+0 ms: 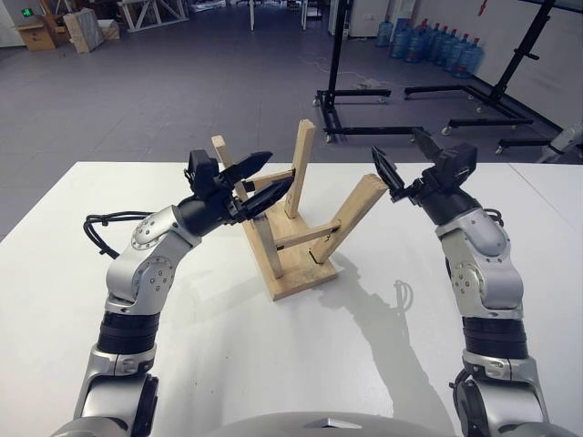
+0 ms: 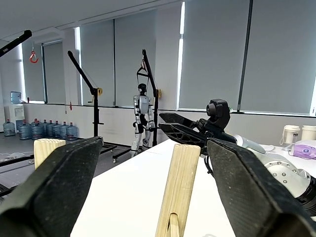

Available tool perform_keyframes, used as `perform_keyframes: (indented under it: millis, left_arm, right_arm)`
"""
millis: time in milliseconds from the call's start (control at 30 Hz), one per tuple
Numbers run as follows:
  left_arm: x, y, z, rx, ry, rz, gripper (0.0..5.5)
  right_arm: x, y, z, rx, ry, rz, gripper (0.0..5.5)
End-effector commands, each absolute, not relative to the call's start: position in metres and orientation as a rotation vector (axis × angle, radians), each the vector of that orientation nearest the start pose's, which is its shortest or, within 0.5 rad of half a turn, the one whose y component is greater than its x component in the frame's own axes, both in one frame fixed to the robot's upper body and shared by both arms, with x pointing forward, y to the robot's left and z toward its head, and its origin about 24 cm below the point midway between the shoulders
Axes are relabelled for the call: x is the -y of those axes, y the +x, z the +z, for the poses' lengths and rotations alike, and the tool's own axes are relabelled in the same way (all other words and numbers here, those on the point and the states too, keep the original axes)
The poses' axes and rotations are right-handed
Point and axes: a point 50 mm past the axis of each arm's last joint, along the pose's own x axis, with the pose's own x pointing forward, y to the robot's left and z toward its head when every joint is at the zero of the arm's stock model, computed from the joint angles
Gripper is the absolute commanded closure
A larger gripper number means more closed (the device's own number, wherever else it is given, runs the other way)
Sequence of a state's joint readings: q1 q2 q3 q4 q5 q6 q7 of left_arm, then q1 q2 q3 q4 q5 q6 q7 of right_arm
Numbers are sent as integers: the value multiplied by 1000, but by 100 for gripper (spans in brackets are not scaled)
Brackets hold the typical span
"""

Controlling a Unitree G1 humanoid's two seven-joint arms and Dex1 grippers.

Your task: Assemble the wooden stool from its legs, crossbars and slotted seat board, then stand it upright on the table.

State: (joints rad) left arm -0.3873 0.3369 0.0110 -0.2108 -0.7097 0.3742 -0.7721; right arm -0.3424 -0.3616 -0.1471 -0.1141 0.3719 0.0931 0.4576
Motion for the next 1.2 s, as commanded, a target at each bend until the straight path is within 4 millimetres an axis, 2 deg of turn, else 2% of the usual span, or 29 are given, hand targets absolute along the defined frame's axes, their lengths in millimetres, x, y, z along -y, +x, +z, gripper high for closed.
perform_keyframes:
  millis: [33,233,433,600,733,967,1200]
  left_arm:
    - [-96,280,160,158,-216,-1158,168]
    - [-103,285,150,123,-193,-1108,168]
    - [-120,287,153,131,-190,-1059,168]
    - [-129,289,164,167,-187,-1042,168]
    - [-130,289,165,173,-184,-1041,168]
    - [-141,290,174,211,-178,-1007,168]
    - [-148,289,190,286,-197,-988,168]
  right_arm:
    - [107,278,147,286,-101,896,110]
    - [106,274,133,208,-176,965,110]
    - [127,277,137,223,-190,865,110]
    - [159,292,163,344,-215,649,110]
    - [174,298,185,446,-206,542,110]
    - [184,298,207,558,-170,488,110]
    - [190,291,237,680,-46,498,110]
